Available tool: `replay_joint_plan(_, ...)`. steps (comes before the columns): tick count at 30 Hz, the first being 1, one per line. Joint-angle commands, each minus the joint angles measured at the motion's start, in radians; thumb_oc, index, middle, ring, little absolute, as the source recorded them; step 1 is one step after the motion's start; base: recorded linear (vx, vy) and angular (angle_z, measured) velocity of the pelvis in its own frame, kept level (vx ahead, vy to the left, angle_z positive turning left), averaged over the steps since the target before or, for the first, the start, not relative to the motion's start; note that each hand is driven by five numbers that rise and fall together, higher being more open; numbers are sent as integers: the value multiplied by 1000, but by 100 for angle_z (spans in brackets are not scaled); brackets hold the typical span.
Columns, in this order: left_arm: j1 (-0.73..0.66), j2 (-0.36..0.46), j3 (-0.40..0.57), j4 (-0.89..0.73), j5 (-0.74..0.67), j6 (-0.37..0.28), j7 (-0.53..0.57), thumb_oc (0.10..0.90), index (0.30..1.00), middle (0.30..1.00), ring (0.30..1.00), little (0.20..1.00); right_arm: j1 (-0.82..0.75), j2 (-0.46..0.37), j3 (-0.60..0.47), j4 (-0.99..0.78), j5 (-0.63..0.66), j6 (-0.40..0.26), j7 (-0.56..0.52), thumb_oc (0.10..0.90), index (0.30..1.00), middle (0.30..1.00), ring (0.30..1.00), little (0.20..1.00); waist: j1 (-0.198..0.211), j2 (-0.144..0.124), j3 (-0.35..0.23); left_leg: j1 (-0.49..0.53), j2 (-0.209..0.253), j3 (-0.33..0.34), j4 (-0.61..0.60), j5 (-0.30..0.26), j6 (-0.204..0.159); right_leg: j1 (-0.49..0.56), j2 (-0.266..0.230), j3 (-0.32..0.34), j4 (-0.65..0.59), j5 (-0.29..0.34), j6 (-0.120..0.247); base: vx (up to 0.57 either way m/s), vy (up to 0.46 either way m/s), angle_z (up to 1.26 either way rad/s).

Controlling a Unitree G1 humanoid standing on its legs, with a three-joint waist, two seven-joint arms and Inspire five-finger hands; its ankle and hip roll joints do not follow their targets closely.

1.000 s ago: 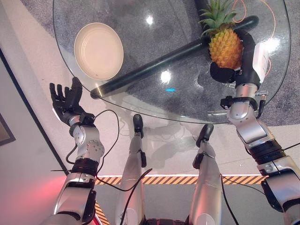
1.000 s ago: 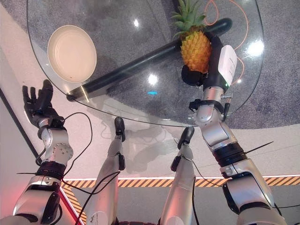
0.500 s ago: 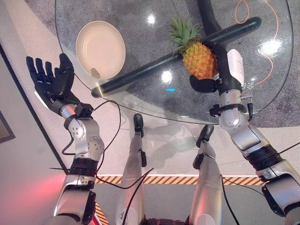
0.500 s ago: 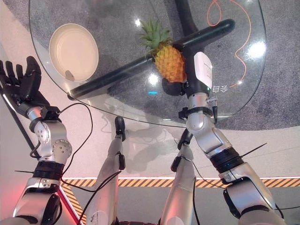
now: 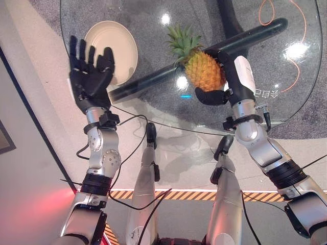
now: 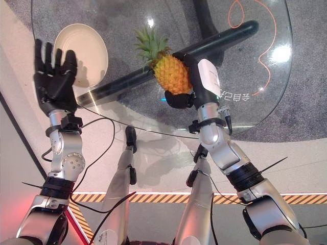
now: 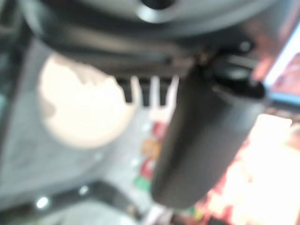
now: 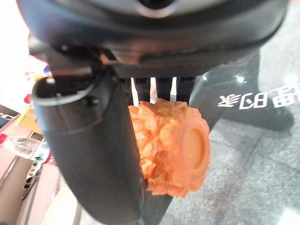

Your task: Pick up the fruit to the plate

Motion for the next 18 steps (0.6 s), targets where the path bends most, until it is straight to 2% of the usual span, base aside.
replay_joint_plan(1, -49, 42, 16, -124, -33, -45, -74, 800, 900, 900, 900, 900, -92, -11, -29, -181, -52, -129, -19, 100, 300, 300, 300, 200, 12, 1, -16, 22, 25, -24, 35, -59, -12, -14, -13, -35, -57, 82, 34, 0, 0, 0)
replay_joint_plan(3, -57, 38, -6, -138, -75, -13, -111, 800, 900, 900, 900, 900, -98, -17, -25, -193, -49, -131, -16, 100, 300, 300, 300, 200, 8, 5, -16, 23, 24, -23, 33, -58, -11, -15, -15, -33, -61, 85, 35, 0, 0, 0)
replay_joint_plan(6, -71, 27, -26, -141, -120, -3, -137, 800, 900, 900, 900, 900, -109, -19, -18, -198, -45, -134, -21, 100, 300, 300, 300, 200, 3, 10, -16, 26, 23, -19, 30, -56, -10, -15, -17, -30, -64, 89, 37, 0, 0, 0)
replay_joint_plan(9, -82, 21, -41, -151, -159, 17, -151, 800, 900, 900, 900, 900, -113, -15, -14, -202, -48, -138, -26, 100, 300, 300, 300, 200, 1, 12, -16, 28, 22, -18, 30, -56, -10, -15, -18, -29, -64, 90, 38, 0, 0, 0)
replay_joint_plan(12, -98, 10, -61, -164, -202, 66, -162, 800, 900, 900, 900, 900, -126, -13, -12, -213, -49, -136, -24, 100, 300, 300, 300, 200, -3, 14, -16, 34, 22, -16, 25, -55, -9, -12, -20, -30, -68, 94, 40, 0, 0, 0)
replay_joint_plan(18, -123, -6, -84, -169, -287, 106, -185, 800, 900, 900, 900, 900, -153, -18, 0, -232, -40, -125, -21, 100, 300, 300, 300, 200, -10, 17, -16, 41, 22, -9, 15, -50, -9, -6, -19, -28, -82, 101, 42, 0, 0, 0)
